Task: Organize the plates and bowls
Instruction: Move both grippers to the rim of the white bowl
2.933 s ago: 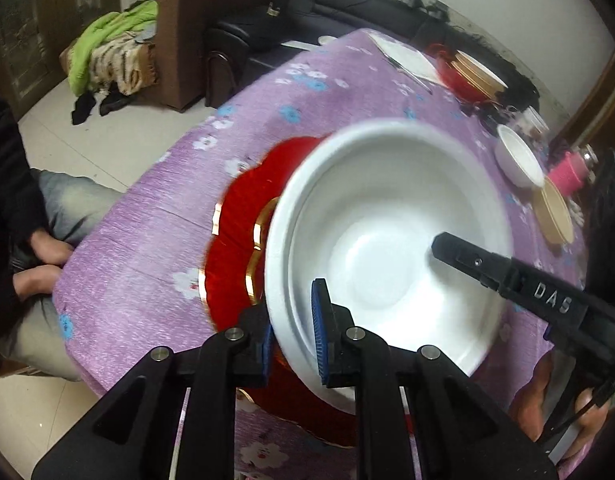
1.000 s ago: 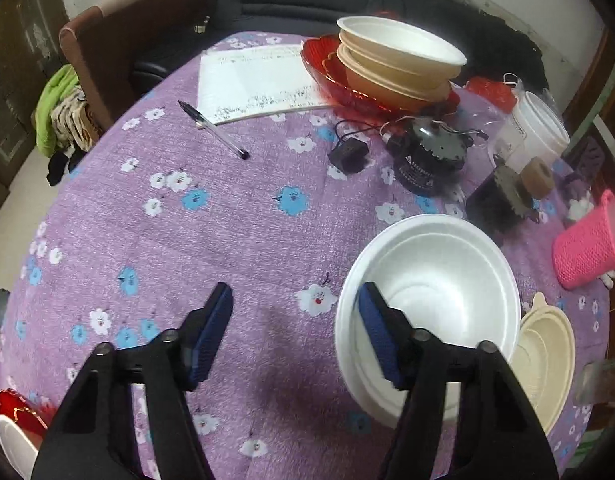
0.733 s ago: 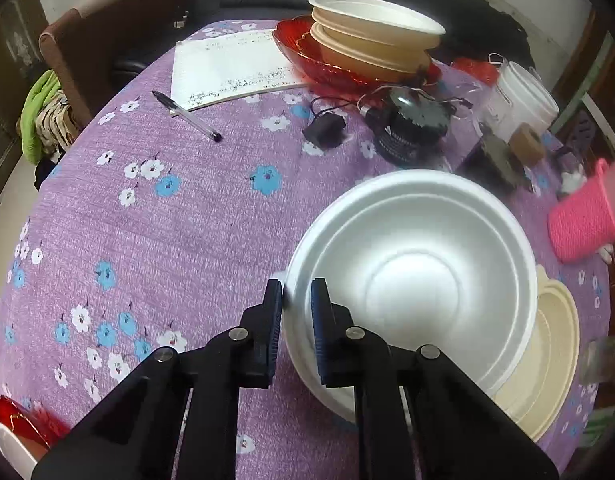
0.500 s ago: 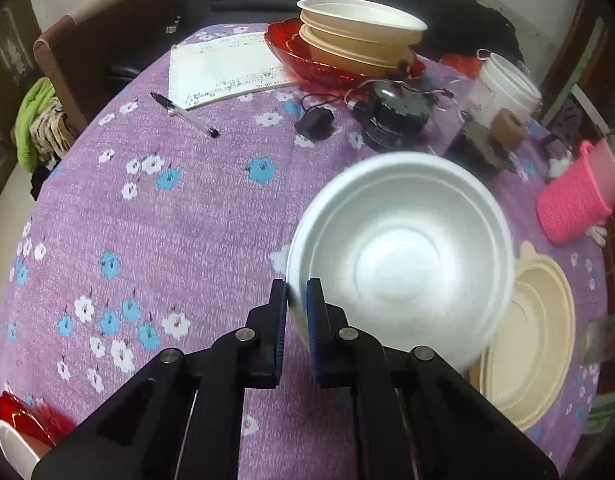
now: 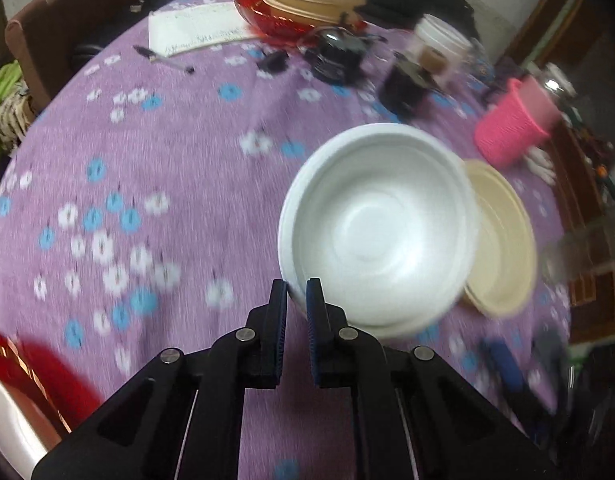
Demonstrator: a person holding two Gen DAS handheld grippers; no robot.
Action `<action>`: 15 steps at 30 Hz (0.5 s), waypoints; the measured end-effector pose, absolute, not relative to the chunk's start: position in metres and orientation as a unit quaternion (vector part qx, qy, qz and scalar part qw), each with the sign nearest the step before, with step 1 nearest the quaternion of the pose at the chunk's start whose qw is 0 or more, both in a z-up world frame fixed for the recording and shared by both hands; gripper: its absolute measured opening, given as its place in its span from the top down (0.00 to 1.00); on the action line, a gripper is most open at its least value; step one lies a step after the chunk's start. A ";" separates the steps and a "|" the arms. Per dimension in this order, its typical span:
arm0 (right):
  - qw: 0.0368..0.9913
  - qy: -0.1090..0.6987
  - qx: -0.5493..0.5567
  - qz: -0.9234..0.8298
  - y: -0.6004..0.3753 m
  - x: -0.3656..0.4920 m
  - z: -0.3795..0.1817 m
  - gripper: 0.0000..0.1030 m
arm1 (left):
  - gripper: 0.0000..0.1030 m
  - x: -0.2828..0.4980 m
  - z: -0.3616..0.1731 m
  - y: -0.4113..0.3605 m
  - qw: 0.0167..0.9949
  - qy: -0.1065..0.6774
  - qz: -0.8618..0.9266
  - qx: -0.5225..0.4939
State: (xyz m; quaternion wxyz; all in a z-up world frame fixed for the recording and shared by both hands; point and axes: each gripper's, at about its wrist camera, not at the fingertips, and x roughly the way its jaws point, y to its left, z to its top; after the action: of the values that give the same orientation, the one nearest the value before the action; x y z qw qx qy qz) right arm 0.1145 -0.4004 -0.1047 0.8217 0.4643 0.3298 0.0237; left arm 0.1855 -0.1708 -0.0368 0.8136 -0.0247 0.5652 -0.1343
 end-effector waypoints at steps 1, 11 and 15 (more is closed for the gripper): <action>0.819 0.327 0.472 0.024 -0.404 0.114 -0.105 0.12 | 0.97 0.179 -0.034 -0.166 0.811 0.566 -0.143 -0.036; 0.808 0.311 0.496 0.071 -0.414 0.116 -0.100 0.10 | 0.97 0.176 -0.020 -0.137 0.827 0.543 -0.118 -0.091; 0.790 0.317 0.514 0.105 -0.410 0.121 -0.106 0.10 | 0.97 0.176 -0.024 -0.135 0.831 0.536 -0.105 -0.106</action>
State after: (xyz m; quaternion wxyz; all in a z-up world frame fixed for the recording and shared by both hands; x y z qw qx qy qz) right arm 0.1213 -0.4099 -0.1055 0.7900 0.5141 0.3169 0.1055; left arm 0.1756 -0.1354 -0.0242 0.8312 -0.1063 0.5355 -0.1054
